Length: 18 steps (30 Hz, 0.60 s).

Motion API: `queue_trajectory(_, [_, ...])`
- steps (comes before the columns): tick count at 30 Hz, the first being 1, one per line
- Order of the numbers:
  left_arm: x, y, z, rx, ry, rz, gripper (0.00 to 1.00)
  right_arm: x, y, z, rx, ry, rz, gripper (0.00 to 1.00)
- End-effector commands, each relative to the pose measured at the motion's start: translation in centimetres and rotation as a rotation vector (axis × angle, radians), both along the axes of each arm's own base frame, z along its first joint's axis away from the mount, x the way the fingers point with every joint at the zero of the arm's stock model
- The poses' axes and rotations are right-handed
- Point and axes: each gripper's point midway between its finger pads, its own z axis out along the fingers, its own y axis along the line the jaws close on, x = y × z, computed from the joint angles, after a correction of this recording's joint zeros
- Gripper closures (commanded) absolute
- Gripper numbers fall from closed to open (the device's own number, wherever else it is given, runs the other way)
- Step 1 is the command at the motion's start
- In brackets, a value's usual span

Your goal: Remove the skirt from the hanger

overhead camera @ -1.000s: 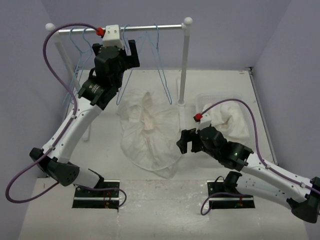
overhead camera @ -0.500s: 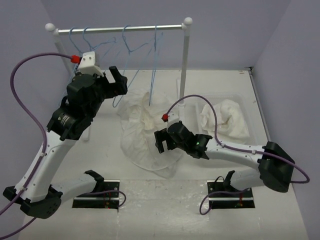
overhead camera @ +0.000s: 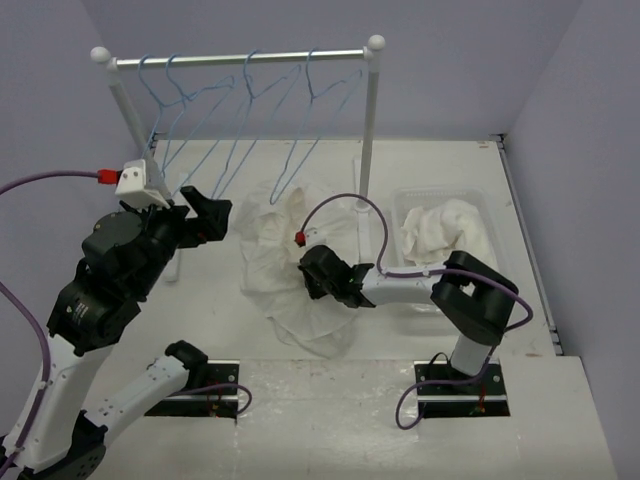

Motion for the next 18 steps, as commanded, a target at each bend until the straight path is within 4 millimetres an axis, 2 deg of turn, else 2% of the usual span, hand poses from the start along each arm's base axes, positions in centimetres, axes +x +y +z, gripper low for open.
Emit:
queue_trajectory(1, [-0.2,-0.4,-0.7,0.010,0.019,-0.027,0.00,-0.5,0.5,5.3,0.137,-0.082,-0.020,1.00])
queue_trajectory(2, [-0.2,-0.5,-0.6,0.009,0.014,-0.032,0.00,-1.4,-0.7,5.4,0.124,-0.097,-0.022,1.00])
queue_trajectory(3, [-0.1,-0.7,-0.8,0.020,0.010,-0.043,0.00,-1.8,-1.4,6.5,0.141,-0.107,-0.039,1.00])
queue_trajectory(4, [0.0,-1.0,-0.6,0.019,-0.001,-0.060,0.00,-2.7,-3.0,8.7,0.168,-0.119,-0.053,1.00])
queue_trajectory(6, [0.1,-1.2,-0.8,0.028,-0.005,-0.073,0.00,-3.4,-5.2,10.8,0.207,-0.122,-0.112,1.00])
queue_trajectory(7, [0.2,-1.5,-0.5,0.025,-0.018,-0.086,0.00,-4.3,-7.2,13.2,0.252,-0.139,-0.126,1.00])
queue_trajectory(9, [0.4,-1.7,-0.6,0.035,-0.028,-0.098,0.00,-4.8,-9.2,15.9,0.298,-0.186,-0.141,1.00])
queue_trajectory(10, [0.5,-1.9,-0.6,0.039,-0.032,-0.106,0.00,-5.1,-10.8,16.5,0.270,-0.203,-0.150,1.00])
queue_trajectory(11, [0.5,-1.9,-0.5,0.047,-0.035,-0.107,0.00,-4.9,-12.1,20.5,0.329,-0.271,-0.176,1.00])
queue_trajectory(12, [0.6,-1.8,-0.5,0.051,-0.036,-0.106,0.00,-4.6,-13.4,22.1,0.328,-0.310,-0.212,1.00])
queue_trajectory(13, [0.6,-1.8,-0.3,0.052,-0.041,-0.103,0.00,-3.8,-15.4,24.8,0.320,-0.380,-0.292,1.00])
queue_trajectory(15, [0.7,-1.6,-0.1,0.052,-0.048,-0.092,0.00,-2.8,-18.3,28.1,0.331,-0.479,-0.382,1.00])
queue_trajectory(16, [0.7,-1.6,0.0,0.049,-0.054,-0.092,0.00,-1.9,-20.0,30.7,0.362,-0.522,-0.447,1.00])
queue_trajectory(18, [0.7,-1.7,0.1,0.052,-0.060,-0.096,0.00,-1.1,-22.1,33.2,0.359,-0.579,-0.500,1.00])
